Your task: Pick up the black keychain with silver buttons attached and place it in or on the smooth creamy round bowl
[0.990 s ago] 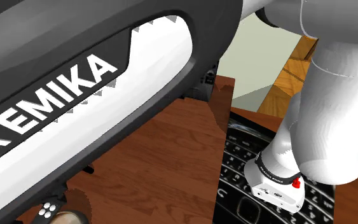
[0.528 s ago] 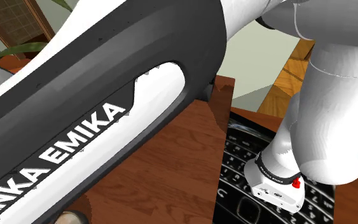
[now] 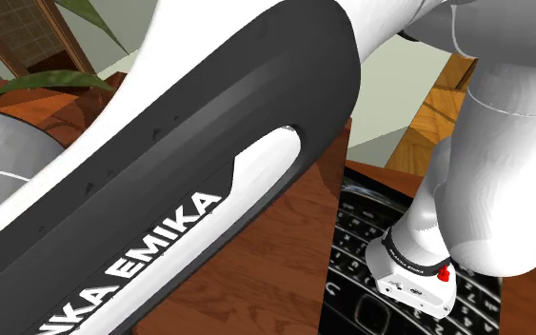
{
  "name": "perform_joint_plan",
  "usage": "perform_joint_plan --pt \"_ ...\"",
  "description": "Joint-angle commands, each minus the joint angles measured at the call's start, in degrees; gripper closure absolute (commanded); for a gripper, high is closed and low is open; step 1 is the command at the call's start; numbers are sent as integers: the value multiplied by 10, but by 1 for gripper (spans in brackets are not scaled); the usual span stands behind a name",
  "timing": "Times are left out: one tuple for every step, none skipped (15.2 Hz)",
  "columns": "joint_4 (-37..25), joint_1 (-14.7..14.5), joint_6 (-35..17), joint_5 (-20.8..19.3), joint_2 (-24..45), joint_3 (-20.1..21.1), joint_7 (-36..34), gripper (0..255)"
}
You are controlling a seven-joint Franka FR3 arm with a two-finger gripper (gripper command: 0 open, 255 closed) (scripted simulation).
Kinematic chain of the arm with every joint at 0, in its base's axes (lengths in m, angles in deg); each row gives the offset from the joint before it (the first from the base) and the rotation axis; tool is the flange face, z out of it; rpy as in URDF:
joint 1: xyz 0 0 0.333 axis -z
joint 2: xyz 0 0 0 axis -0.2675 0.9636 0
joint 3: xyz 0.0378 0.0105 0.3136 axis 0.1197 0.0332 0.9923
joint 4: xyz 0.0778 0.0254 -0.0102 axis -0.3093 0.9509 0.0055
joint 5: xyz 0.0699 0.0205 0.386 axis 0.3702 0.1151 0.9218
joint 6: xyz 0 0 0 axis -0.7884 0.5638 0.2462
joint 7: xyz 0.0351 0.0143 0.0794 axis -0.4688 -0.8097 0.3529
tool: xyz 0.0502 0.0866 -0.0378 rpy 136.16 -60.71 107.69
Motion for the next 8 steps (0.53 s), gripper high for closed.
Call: perform_joint_plan --pt "15 2 11 4 37 -7 5 255" --pt "15 1 11 4 36 -8 5 255" --pt "15 0 11 4 36 -9 5 255" --pt "15 -1 11 5 36 -10 6 255" --pt "15 -2 10 6 36 -11 6 255" --pt "34 2 6 16 18 -6 5 0" --pt "37 -3 2 12 21 -5 -2 0" --pt "34 -3 4 13 20 -5 -1 0"
